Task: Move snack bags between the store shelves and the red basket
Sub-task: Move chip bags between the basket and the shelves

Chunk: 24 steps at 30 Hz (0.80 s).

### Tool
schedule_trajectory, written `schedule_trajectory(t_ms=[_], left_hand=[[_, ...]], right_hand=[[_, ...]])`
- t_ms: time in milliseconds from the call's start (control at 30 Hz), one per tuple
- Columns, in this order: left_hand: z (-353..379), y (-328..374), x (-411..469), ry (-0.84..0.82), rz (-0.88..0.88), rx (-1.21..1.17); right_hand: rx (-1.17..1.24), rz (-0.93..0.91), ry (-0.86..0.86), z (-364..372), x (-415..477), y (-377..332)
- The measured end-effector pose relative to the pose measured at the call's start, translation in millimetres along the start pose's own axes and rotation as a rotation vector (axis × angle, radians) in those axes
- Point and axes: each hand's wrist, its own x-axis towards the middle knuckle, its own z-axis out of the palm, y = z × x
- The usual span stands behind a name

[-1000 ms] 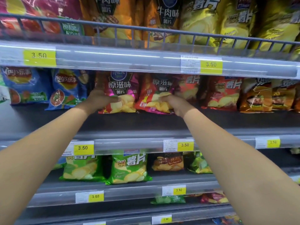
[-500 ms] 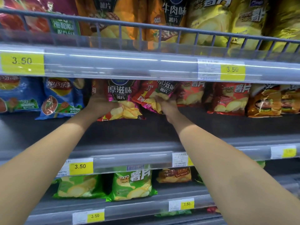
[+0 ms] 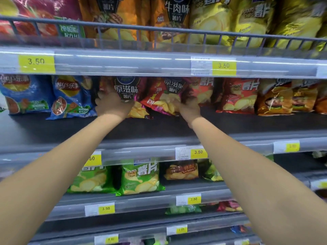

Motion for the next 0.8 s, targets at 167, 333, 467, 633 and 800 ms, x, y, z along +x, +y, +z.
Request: schedule_trajectory(t_ms=[167,333,467,633,800], left_hand=[[2,24,-82,0.152,0.303,0.083],[31,46,-187,0.208,0.554,0.244],[81,57,-273,0.102,0.524,0.294],[156,41,-367,-0.06,0.493,0.356],[232,-13,-441,-0.249,0.454,0.413]], right_hand=[[-0.094,-0.181,0.074,-53,-66,5],[-0.48,-0.491,-0.084,-119,-147,47],[-0.648,-0.591,-0.092,-175,-197,110],[-0.784,-0.471,-0.253,-230,-255,212],[-0.88,-0.197,-0.411,-254,-317,330]])
